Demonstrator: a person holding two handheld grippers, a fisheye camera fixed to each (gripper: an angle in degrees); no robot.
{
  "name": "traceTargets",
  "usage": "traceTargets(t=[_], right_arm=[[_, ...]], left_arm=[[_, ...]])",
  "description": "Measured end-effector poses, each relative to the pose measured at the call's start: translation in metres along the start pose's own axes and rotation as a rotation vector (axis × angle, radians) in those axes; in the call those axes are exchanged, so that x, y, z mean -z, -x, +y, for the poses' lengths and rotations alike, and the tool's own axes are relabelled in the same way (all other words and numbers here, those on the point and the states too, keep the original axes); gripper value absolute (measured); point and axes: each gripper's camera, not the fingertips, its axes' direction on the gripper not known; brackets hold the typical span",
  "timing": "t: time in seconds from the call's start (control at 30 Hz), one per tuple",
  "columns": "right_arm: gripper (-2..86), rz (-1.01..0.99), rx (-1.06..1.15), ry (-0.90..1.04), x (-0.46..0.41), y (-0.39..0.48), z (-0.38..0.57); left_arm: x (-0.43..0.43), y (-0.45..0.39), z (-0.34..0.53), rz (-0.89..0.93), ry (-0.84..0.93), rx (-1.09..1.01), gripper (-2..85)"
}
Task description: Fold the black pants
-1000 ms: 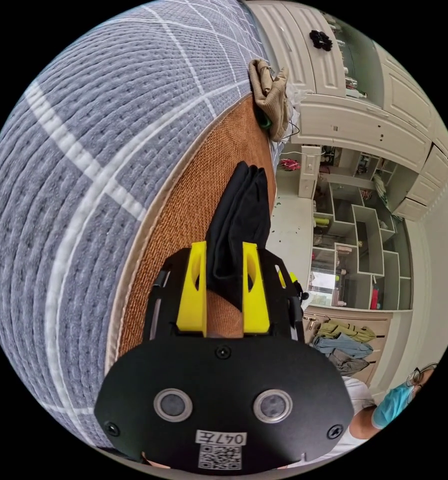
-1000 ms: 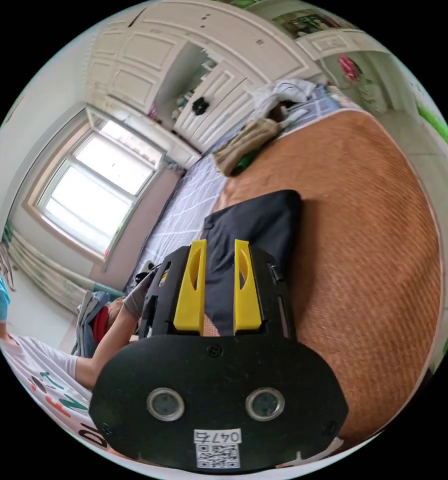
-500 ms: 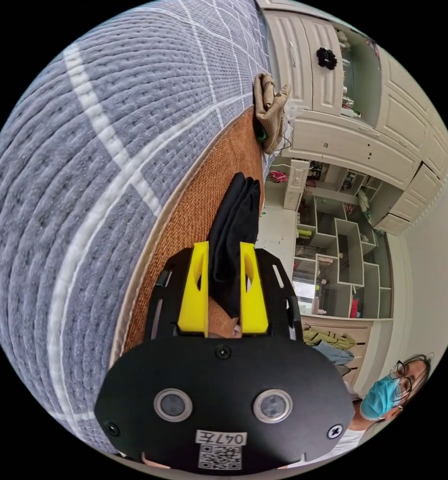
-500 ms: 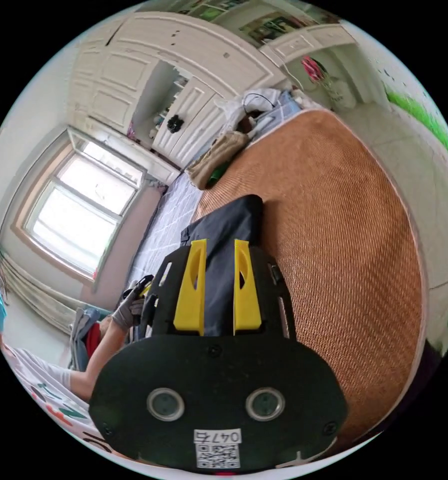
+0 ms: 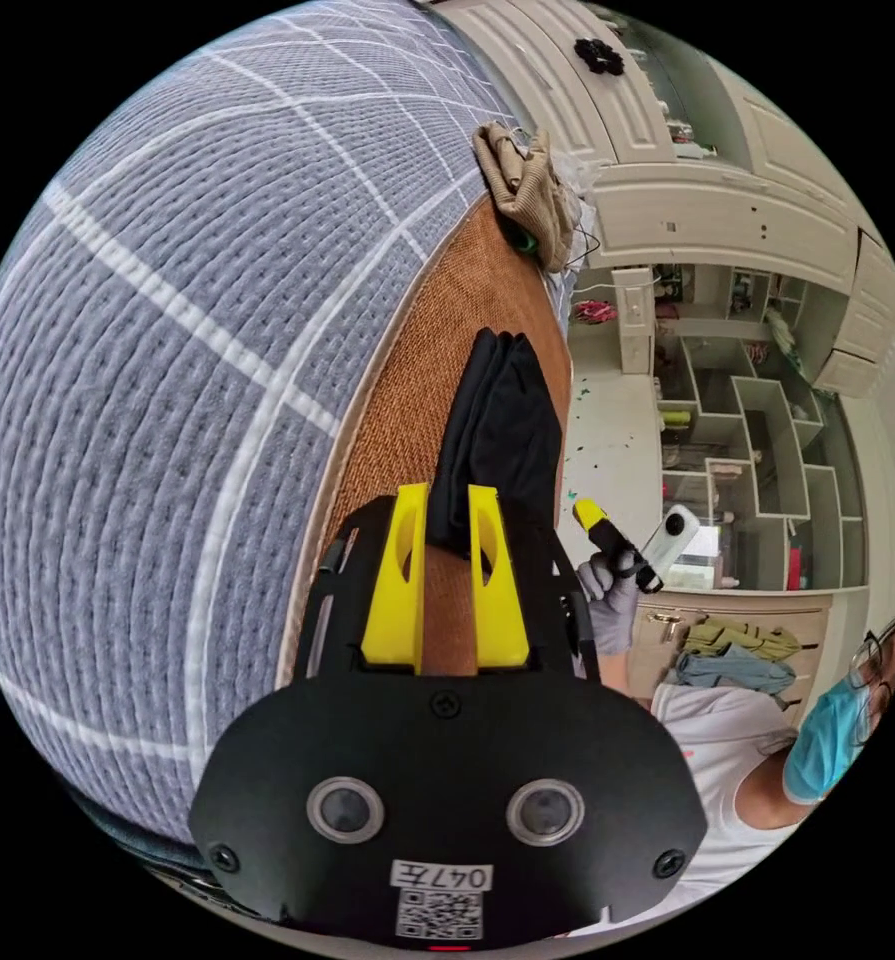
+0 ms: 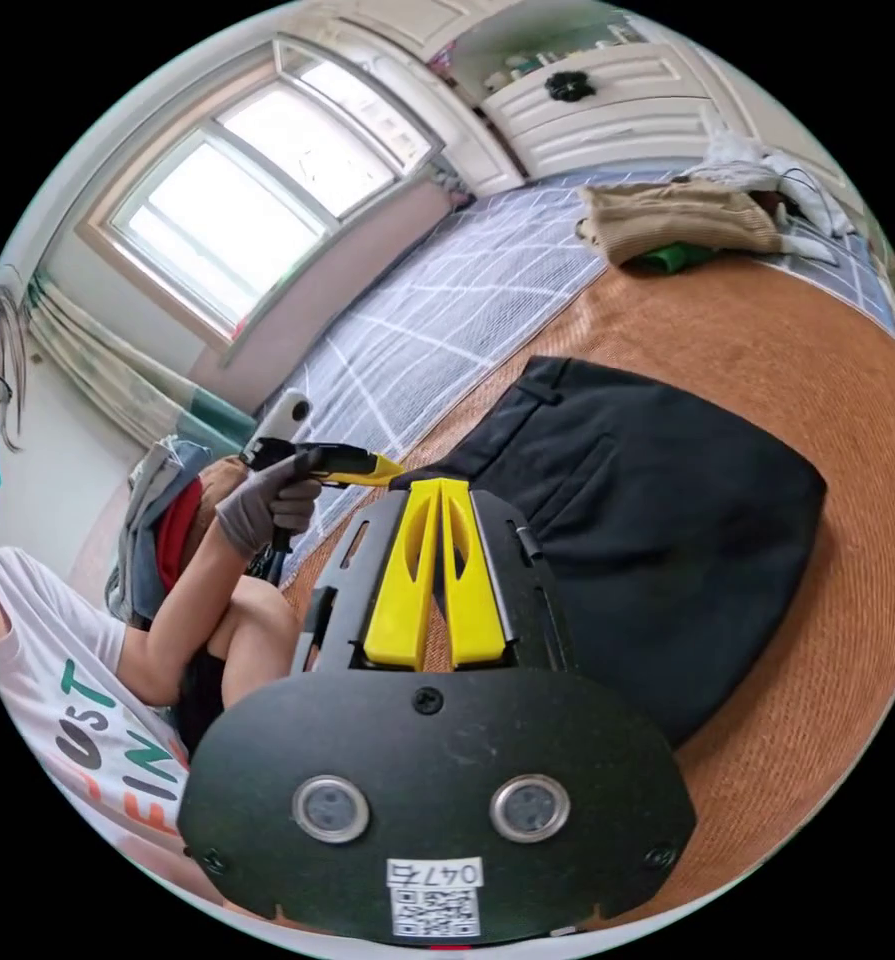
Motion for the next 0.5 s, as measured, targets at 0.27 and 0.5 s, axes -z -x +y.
traceTargets(t=[0.27,0.5], right_arm=[[-1.3,0.019,0.14,0.128,-0.072,0.034,-0.072],[-1.3,0.073,0.276,0.231,-0.113,0.062,-0.11]], left_arm=[[0.004,-0.028,-0.018,-0.044,0.107,-0.083,7.5],[0.02,-0.028,-0.027,-0.061,0.151,-0.078,6.7]])
